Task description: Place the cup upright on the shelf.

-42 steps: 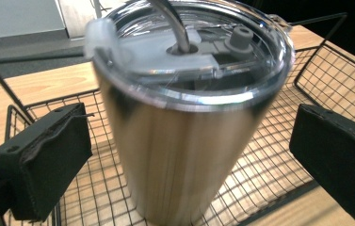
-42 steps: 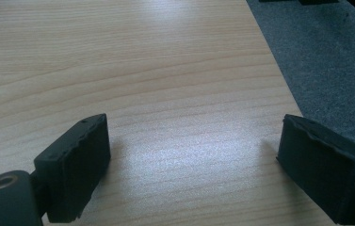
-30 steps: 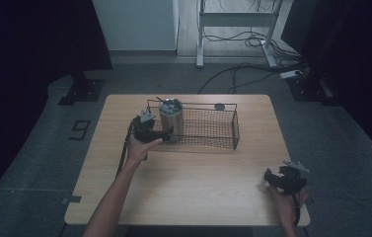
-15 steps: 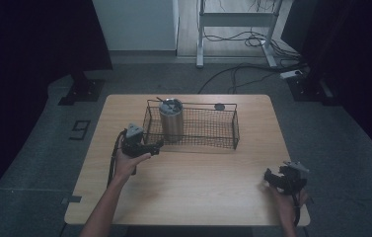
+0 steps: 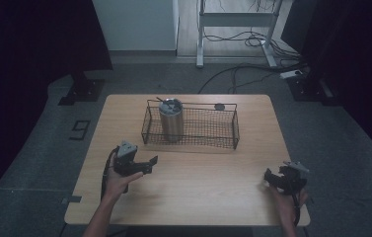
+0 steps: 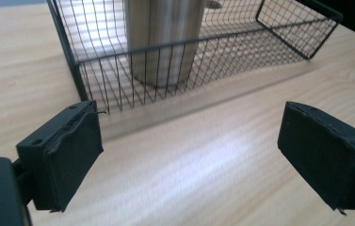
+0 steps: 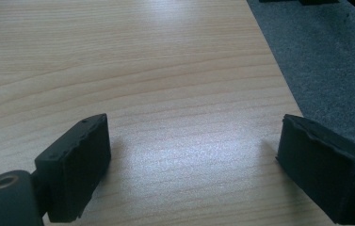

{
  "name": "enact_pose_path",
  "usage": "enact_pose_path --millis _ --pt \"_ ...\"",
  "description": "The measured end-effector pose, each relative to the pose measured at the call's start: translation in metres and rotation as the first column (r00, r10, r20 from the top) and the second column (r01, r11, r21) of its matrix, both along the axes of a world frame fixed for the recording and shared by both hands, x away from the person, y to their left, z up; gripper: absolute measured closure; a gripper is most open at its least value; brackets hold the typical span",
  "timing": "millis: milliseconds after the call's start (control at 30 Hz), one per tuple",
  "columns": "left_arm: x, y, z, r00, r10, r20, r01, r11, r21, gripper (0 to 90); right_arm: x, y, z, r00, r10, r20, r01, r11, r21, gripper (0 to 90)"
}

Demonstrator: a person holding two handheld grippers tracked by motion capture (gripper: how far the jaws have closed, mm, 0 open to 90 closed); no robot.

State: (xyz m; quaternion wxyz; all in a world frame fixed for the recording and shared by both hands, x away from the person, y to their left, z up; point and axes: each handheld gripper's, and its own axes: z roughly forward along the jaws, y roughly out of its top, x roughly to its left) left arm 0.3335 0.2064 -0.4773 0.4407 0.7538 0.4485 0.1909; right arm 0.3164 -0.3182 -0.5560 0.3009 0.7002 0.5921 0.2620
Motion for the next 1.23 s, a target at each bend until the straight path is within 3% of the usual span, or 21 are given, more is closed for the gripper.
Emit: enact_pose_path --millis 333,533,1233 --pt "-0.023 0.009 -0.023 0.9989 -0.003 -0.046 0.004 0.9997 0.026 7.0 0.000 0.000 0.000 1.0000 0.000 0.000 0.000 1.0000 0.000 10.2" --pt "-0.027 0.009 -0.035 0.9970 -0.010 -0.077 0.014 0.9987 0.050 7.5 0.000 0.000 0.000 1.0000 0.001 0.000 -0.001 1.0000 0.000 10.2" --pt "-0.027 0.006 -0.042 0.9951 0.002 -0.098 0.004 0.9981 0.062 8.8 0.000 0.000 0.000 1.0000 0.003 0.002 -0.003 1.0000 0.000 10.7"
